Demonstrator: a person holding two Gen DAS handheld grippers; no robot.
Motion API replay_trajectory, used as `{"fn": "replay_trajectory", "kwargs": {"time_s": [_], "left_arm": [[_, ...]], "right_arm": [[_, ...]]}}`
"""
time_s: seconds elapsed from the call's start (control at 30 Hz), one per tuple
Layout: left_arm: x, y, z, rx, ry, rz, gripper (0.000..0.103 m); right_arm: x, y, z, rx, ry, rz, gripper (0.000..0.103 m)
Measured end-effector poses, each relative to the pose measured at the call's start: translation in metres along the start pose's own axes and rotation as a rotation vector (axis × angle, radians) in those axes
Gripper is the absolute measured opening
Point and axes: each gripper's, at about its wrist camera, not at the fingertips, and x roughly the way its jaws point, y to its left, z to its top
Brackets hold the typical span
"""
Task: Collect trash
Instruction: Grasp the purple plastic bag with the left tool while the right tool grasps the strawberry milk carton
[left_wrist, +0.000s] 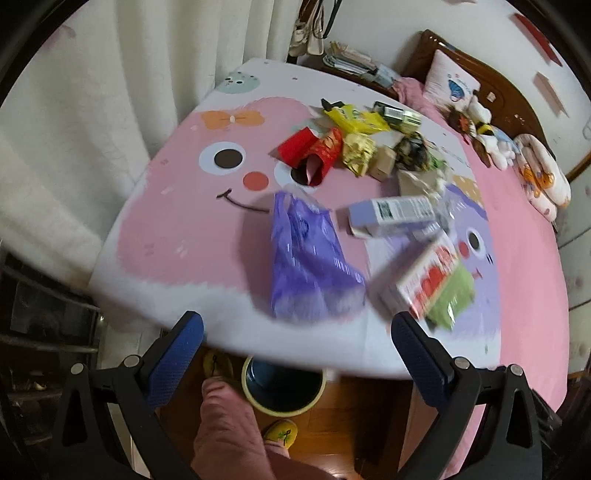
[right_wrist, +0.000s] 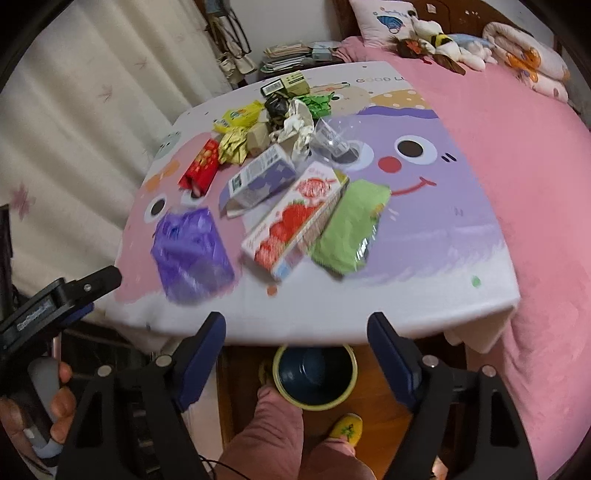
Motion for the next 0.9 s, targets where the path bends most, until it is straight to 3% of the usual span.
{"fn": "replay_trajectory", "kwargs": {"time_s": [0.23,0.43,0.6,0.67,0.7,0.73,0.9], "left_arm": [[0.078,-0.004,0.042,0.017,0.146,0.016,0.101],[0.132,-0.005,0.058,-0.001,0.241,0.003,0.098],[0.149,-0.011,0.058,0.033,0.241,0.006,0.075],[0.149,-0.017,0.057,0.071,0.221,0.024,0.05],[0.15,-0.019,0.057,0.085,0.218,0.02,0.044],[0.15,-0.02,0.057,0.089,0.217,0.013,0.032],[0.134,-0.029,0.059,0.132,0.159,0.019,0.015]], "right_arm": [[0.054,0.0,0.05,0.134,0.061,0.038,0.079],[0.104,0.0,0.078,0.214,0.128,0.015,0.079],[0.132,0.005,0.086,0.216,0.167,-0.039,0.079],[0.138,0.007,0.085,0.214,0.174,-0.058,0.072],[0.139,0.007,0.085,0.221,0.171,-0.053,0.072],[0.139,0.007,0.084,0.222,0.164,-0.056,0.071],[0.129,0.007,0.082,0.222,0.157,-0.038,0.062]]}}
